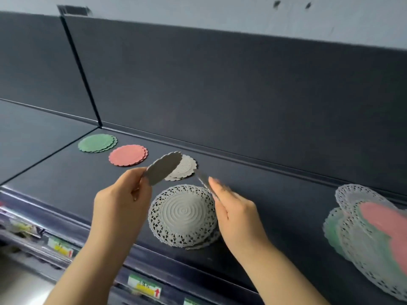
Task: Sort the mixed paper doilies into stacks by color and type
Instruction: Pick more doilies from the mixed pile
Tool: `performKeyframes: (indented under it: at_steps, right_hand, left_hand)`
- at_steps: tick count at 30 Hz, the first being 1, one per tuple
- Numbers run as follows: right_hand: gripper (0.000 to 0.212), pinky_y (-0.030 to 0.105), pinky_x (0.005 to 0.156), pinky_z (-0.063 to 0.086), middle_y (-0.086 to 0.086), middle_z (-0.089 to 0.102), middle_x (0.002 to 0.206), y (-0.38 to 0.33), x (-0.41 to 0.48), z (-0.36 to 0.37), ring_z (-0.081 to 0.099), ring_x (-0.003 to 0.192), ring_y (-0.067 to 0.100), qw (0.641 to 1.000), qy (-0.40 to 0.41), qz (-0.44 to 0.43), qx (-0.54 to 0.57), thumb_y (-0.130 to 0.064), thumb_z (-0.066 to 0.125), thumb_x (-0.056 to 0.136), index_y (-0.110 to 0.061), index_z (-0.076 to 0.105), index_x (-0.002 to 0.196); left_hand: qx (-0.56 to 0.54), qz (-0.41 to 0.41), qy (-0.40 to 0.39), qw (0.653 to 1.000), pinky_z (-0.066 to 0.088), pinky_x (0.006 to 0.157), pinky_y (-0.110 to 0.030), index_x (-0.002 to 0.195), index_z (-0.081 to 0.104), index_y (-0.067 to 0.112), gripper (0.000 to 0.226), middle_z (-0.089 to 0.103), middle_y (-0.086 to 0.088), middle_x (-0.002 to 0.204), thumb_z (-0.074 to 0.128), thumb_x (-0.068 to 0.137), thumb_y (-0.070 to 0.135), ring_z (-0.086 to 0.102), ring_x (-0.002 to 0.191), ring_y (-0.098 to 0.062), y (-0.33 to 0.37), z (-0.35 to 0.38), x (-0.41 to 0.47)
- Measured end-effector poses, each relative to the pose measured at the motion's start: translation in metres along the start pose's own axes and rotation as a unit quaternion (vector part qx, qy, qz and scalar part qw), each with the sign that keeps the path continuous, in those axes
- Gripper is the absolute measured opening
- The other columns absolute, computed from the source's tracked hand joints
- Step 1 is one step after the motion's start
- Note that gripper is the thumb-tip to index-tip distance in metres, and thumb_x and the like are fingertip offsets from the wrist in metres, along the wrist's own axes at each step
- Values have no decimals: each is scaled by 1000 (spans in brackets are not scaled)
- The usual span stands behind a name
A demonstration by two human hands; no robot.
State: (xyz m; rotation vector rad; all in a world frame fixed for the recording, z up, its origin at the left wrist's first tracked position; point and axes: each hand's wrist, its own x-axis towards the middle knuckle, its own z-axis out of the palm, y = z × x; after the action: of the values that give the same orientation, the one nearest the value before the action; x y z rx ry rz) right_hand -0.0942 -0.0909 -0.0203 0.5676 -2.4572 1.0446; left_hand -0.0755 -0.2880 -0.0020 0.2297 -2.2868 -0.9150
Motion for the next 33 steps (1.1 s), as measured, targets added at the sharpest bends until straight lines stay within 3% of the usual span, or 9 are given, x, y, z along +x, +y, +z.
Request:
performKeyframes:
  at_steps: [7, 10, 12, 16, 18, 22, 25, 30, 33]
  right_hand:
    - [28, 2, 99, 16, 0, 60, 124, -32, -4, 68, 49, 120, 6, 990, -123, 30, -62, -21, 48, 93, -18, 62, 117]
    - [40, 8, 65, 40, -13, 60, 62, -38, 0, 65, 51, 63, -7, 983, -146, 104, -28, -51, 38, 89, -31, 61, 63]
    - [55, 20, 47, 30, -5, 39, 42, -39, 5, 62, 37, 43, 7, 976, -151, 151, -44, -61, 29, 85, -21, 41, 49]
    - [57, 27, 46, 29, -2, 33, 39, -42, 15, 65, 33, 40, 13, 971, -114, 187, -92, -49, 36, 91, -15, 33, 45]
    - [54, 32, 51, 35, 1, 42, 41, -44, 17, 67, 37, 41, 15, 970, -104, 188, -110, -44, 39, 93, -14, 50, 50]
    - [52, 33, 55, 38, 3, 50, 48, -45, 18, 70, 39, 46, 15, 965, -89, 205, -135, -46, 33, 93, -10, 70, 85]
    - [50, 32, 55, 37, -5, 42, 41, -47, 17, 72, 34, 42, 10, 965, -78, 214, -127, -45, 35, 93, -11, 71, 86]
    - [45, 17, 47, 33, -31, 47, 40, -46, 17, 74, 45, 41, 3, 968, -65, 226, -89, -43, 39, 92, -15, 73, 80]
    - [44, 24, 43, 28, -7, 47, 41, -38, 10, 75, 35, 40, 15, 974, -55, 213, -63, -41, 46, 90, -20, 53, 52]
  left_hand:
    - [-6, 4, -30, 1000, 36, 45, -20, 92, 68, 22, 18, 54, 0, 48, 58, 85, 8, 46, 46, -20, -69, -28, 31]
    - [-7, 26, -68, 997, 34, 42, -20, 93, 68, 20, 19, 52, 1, 47, 60, 84, 6, 47, 43, -16, -72, -23, 40]
    - [-12, 61, -94, 994, 34, 42, -21, 94, 69, 19, 19, 48, 5, 44, 61, 83, 5, 43, 40, -10, -67, -14, 45]
    - [7, 186, -101, 977, 35, 43, -19, 99, 70, 10, 27, 63, 0, 57, 69, 76, -5, 48, 41, -21, -56, 8, 68]
    - [21, 261, -98, 960, 50, 50, -25, 98, 70, 5, 34, 73, -10, 84, 72, 69, -11, 69, 68, -26, -52, 26, 83]
    - [101, 284, -277, 912, 52, 83, -35, 118, 59, 13, 51, 61, -5, 119, 55, 73, -11, 58, 112, -24, -60, 72, 105]
    - [182, 274, -383, 863, 50, 81, -34, 119, 52, 23, 39, 51, 6, 121, 46, 84, 6, 50, 115, -16, -70, 91, 103]
    - [167, 337, -296, 878, 42, 84, -27, 123, 52, 31, 32, 58, 13, 116, 39, 94, 27, 52, 112, -15, -65, 79, 88]
    - [141, 354, -298, 875, 45, 79, -28, 114, 59, 27, 27, 64, 11, 106, 44, 91, 27, 60, 101, -18, -49, 56, 72]
